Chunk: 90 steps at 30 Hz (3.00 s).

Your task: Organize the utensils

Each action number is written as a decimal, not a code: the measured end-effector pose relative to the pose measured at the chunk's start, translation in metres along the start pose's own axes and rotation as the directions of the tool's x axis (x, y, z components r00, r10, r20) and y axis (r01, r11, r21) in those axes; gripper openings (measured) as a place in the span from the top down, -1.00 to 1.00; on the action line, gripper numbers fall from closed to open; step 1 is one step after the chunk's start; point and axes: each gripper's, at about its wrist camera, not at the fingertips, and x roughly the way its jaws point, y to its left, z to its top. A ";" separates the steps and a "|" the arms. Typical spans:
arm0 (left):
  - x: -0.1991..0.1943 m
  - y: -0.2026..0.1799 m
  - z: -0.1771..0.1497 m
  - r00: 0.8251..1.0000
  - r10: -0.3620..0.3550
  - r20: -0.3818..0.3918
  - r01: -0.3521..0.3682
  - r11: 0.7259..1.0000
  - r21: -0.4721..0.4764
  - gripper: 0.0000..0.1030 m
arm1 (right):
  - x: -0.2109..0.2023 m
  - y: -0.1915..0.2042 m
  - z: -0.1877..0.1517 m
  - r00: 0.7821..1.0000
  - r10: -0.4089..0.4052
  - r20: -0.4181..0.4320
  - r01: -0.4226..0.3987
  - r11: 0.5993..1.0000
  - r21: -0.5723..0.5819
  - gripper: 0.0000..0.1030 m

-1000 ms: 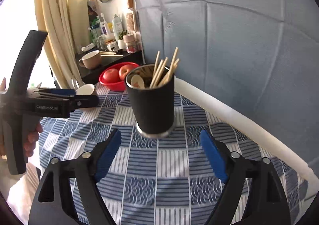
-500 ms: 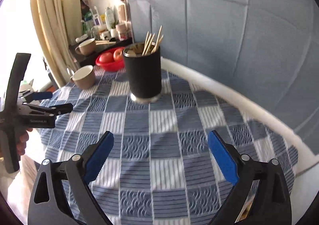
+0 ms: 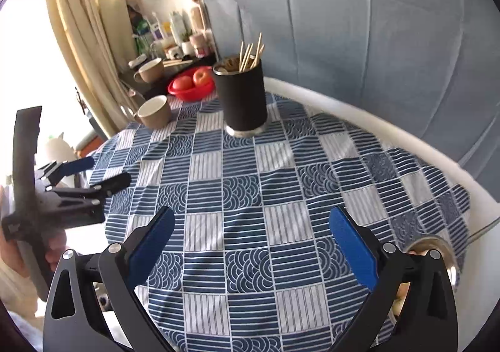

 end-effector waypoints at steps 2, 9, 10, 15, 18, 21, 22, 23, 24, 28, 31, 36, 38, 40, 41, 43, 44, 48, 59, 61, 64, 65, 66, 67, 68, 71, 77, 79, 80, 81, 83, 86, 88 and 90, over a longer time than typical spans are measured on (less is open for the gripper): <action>-0.004 -0.004 -0.001 1.000 -0.001 -0.024 0.001 1.000 0.000 -0.88 | -0.010 0.006 -0.004 1.000 0.004 0.003 -0.004 1.000 -0.002 -0.85; -0.025 -0.005 -0.007 0.998 -0.020 -0.065 0.018 0.999 -0.031 -0.88 | -0.022 0.005 -0.024 0.999 -0.007 -0.053 0.010 0.999 0.048 -0.85; -0.030 -0.005 -0.009 0.999 -0.001 -0.052 -0.001 0.999 -0.039 -0.88 | -0.023 0.004 -0.027 0.998 -0.019 -0.053 0.022 0.998 0.058 -0.85; -0.036 -0.005 -0.013 0.998 0.040 -0.045 -0.042 0.998 -0.047 -0.89 | -0.026 0.007 -0.033 0.996 -0.075 -0.045 0.077 0.996 0.050 -0.85; -0.035 -0.003 -0.015 0.997 0.048 -0.058 -0.051 0.997 -0.052 -0.89 | -0.028 0.009 -0.036 0.997 -0.062 -0.043 0.065 0.997 0.051 -0.85; -0.034 -0.002 -0.018 0.996 0.053 -0.074 -0.057 0.997 -0.060 -0.89 | -0.027 0.010 -0.038 0.997 -0.054 -0.050 0.057 0.997 0.044 -0.85; -0.034 -0.002 -0.019 0.996 0.049 -0.078 -0.054 0.997 -0.062 -0.89 | -0.026 0.010 -0.039 0.997 -0.051 -0.052 0.054 0.998 0.044 -0.85; -0.034 -0.002 -0.019 0.996 0.044 -0.081 -0.049 0.997 -0.062 -0.89 | -0.026 0.010 -0.039 0.997 -0.046 -0.055 0.048 0.998 0.045 -0.85; -0.033 -0.002 -0.020 0.996 0.039 -0.082 -0.045 0.997 -0.061 -0.89 | -0.026 0.009 -0.039 0.998 -0.043 -0.055 0.046 0.998 0.048 -0.85; -0.034 -0.004 -0.022 0.996 0.043 -0.083 -0.047 0.998 -0.050 -0.89 | -0.024 0.006 -0.040 0.997 -0.034 -0.064 0.038 0.997 0.071 -0.85; -0.036 -0.006 -0.023 0.996 0.047 -0.081 -0.050 0.998 -0.039 -0.89 | -0.022 0.005 -0.041 0.997 -0.030 -0.073 0.037 0.996 0.083 -0.85; -0.038 -0.006 -0.025 0.996 0.048 -0.076 -0.051 0.998 -0.036 -0.89 | -0.021 0.006 -0.042 0.996 -0.035 -0.076 0.042 0.996 0.085 -0.85; -0.038 -0.004 -0.024 0.996 0.050 -0.078 -0.053 0.998 -0.044 -0.89 | -0.022 0.007 -0.041 0.997 -0.037 -0.073 0.043 0.996 0.076 -0.85; -0.037 -0.002 -0.025 0.995 0.052 -0.085 -0.056 0.997 -0.056 -0.89 | -0.021 0.008 -0.041 0.997 -0.034 -0.074 0.039 0.997 0.069 -0.85; -0.036 -0.001 -0.025 0.995 0.050 -0.089 -0.056 0.997 -0.061 -0.89 | -0.021 0.009 -0.041 0.997 -0.033 -0.075 0.038 0.997 0.066 -0.85; -0.035 0.001 -0.025 0.994 0.050 -0.095 -0.056 0.996 -0.070 -0.89 | -0.020 0.009 -0.041 0.996 -0.031 -0.080 0.036 0.998 0.060 -0.85; -0.035 0.002 -0.026 0.994 0.050 -0.095 -0.057 0.995 -0.077 -0.89 | -0.019 0.009 -0.041 0.996 -0.030 -0.082 0.035 0.998 0.058 -0.85; -0.033 0.006 -0.027 0.993 0.043 -0.105 -0.054 0.993 -0.102 -0.89 | -0.019 0.011 -0.041 0.996 -0.038 -0.082 0.041 0.998 0.045 -0.85; -0.033 0.004 -0.030 0.993 0.042 -0.109 -0.053 0.994 -0.091 -0.89 | -0.019 0.013 -0.041 0.996 -0.046 -0.079 0.049 0.998 0.029 -0.85; -0.033 0.003 -0.029 0.993 0.046 -0.108 -0.056 0.994 -0.091 -0.89 | -0.020 0.013 -0.041 0.996 -0.041 -0.081 0.044 0.999 0.032 -0.85; -0.034 0.003 -0.030 0.992 0.048 -0.113 -0.059 0.994 -0.095 -0.89 | -0.017 0.013 -0.042 0.995 -0.035 -0.094 0.039 0.998 0.039 -0.85; -0.034 0.003 -0.030 0.992 0.052 -0.113 -0.063 0.994 -0.094 -0.89 | -0.017 0.013 -0.042 0.995 -0.033 -0.095 0.037 0.998 0.041 -0.85; -0.035 0.002 -0.030 0.992 0.054 -0.111 -0.064 0.994 -0.093 -0.89 | -0.017 0.012 -0.043 0.995 -0.032 -0.095 0.037 0.998 0.043 -0.85; -0.036 0.002 -0.030 0.993 0.054 -0.109 -0.064 0.994 -0.093 -0.89 | -0.018 0.012 -0.043 0.995 -0.032 -0.094 0.036 0.998 0.044 -0.85; -0.036 0.002 -0.030 0.993 0.055 -0.106 -0.065 0.994 -0.092 -0.89 | -0.018 0.012 -0.043 0.995 -0.033 -0.093 0.037 0.998 0.042 -0.85; -0.037 0.001 -0.029 0.993 0.058 -0.101 -0.067 0.994 -0.090 -0.89 | -0.019 0.014 -0.043 0.995 -0.040 -0.091 0.043 0.999 0.030 -0.85; -0.037 0.001 -0.029 0.993 0.054 -0.106 -0.064 0.994 -0.087 -0.89 | -0.020 0.016 -0.043 0.995 -0.040 -0.092 0.042 0.999 0.013 -0.85; -0.037 0.000 -0.029 0.993 0.054 -0.107 -0.063 0.994 -0.087 -0.89 | -0.018 0.015 -0.044 0.994 -0.037 -0.100 0.038 0.999 0.013 -0.85; -0.036 0.000 -0.029 0.992 0.054 -0.110 -0.064 0.994 -0.085 -0.89 | -0.016 0.014 -0.044 0.994 -0.035 -0.107 0.036 0.999 0.013 -0.85; -0.036 -0.001 -0.030 0.992 0.055 -0.112 -0.065 0.994 -0.083 -0.89 | -0.016 0.015 -0.045 0.993 -0.036 -0.111 0.037 0.999 0.013 -0.85; -0.036 -0.001 -0.030 0.992 0.055 -0.112 -0.064 0.995 -0.082 -0.89 | -0.016 0.014 -0.045 0.993 -0.032 -0.110 0.034 0.999 0.016 -0.85; -0.036 -0.001 -0.030 0.992 0.058 -0.114 -0.068 0.994 -0.082 -0.89 | -0.015 0.013 -0.045 0.993 -0.029 -0.111 0.032 0.999 0.021 -0.85; -0.036 -0.001 -0.030 0.992 0.059 -0.113 -0.068 0.994 -0.082 -0.89 | -0.015 0.013 -0.045 0.993 -0.025 -0.111 0.028 0.999 0.022 -0.85; -0.037 -0.002 -0.030 0.993 0.051 -0.109 -0.061 0.995 -0.082 -0.89 | -0.016 0.013 -0.046 0.993 -0.027 -0.111 0.030 0.999 0.023 -0.85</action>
